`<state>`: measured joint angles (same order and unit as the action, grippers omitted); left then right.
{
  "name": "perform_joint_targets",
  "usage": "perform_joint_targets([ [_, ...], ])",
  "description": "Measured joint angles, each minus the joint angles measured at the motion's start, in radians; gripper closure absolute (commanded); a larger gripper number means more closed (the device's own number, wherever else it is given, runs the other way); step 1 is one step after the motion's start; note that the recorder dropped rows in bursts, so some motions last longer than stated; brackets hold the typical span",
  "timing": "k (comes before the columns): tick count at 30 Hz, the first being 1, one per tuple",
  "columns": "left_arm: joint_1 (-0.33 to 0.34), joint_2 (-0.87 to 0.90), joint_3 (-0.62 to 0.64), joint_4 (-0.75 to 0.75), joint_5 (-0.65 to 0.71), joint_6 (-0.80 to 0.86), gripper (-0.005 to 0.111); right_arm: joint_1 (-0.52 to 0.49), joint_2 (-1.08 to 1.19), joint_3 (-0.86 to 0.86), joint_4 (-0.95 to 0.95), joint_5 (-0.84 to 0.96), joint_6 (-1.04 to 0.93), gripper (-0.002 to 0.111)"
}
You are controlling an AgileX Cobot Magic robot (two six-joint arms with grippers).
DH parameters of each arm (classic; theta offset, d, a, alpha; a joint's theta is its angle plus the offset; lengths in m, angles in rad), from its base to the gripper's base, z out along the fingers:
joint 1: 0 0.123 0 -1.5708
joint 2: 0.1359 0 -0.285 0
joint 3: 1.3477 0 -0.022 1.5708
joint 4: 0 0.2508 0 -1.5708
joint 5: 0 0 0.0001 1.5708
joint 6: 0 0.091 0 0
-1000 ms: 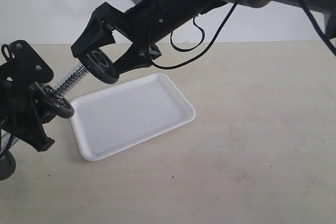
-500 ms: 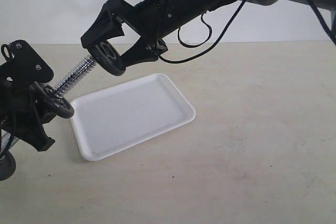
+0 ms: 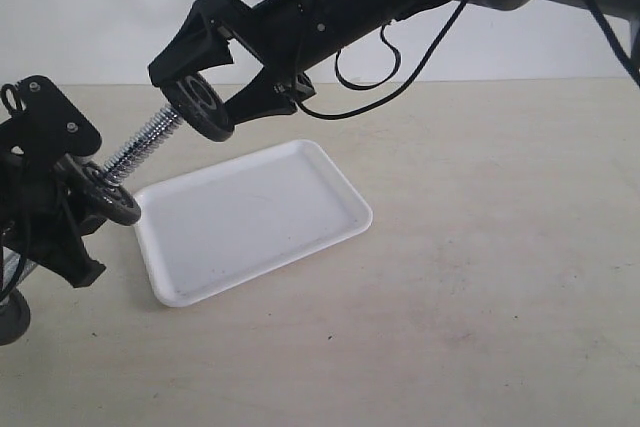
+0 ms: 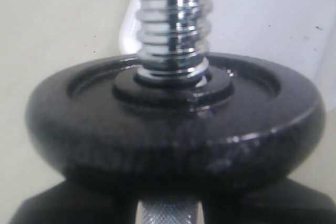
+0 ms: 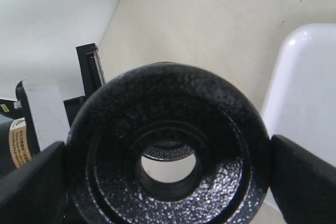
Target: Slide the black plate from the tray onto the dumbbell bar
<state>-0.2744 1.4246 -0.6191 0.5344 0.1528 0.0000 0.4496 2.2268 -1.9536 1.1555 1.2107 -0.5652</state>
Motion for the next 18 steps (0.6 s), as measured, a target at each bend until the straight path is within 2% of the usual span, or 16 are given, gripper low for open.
perform_joint_targets([
  [7, 0.0, 0.0, 0.0, 0.02, 0.0, -0.034, 0.102, 0.0, 0.0, 0.0, 0.0, -0.002, -0.002, 0.108],
  [18, 0.0, 0.0, 0.0, 0.181, -0.002, -0.194, 0.102, 0.0, 0.0, 0.0, 0.0, -0.002, -0.002, 0.108],
])
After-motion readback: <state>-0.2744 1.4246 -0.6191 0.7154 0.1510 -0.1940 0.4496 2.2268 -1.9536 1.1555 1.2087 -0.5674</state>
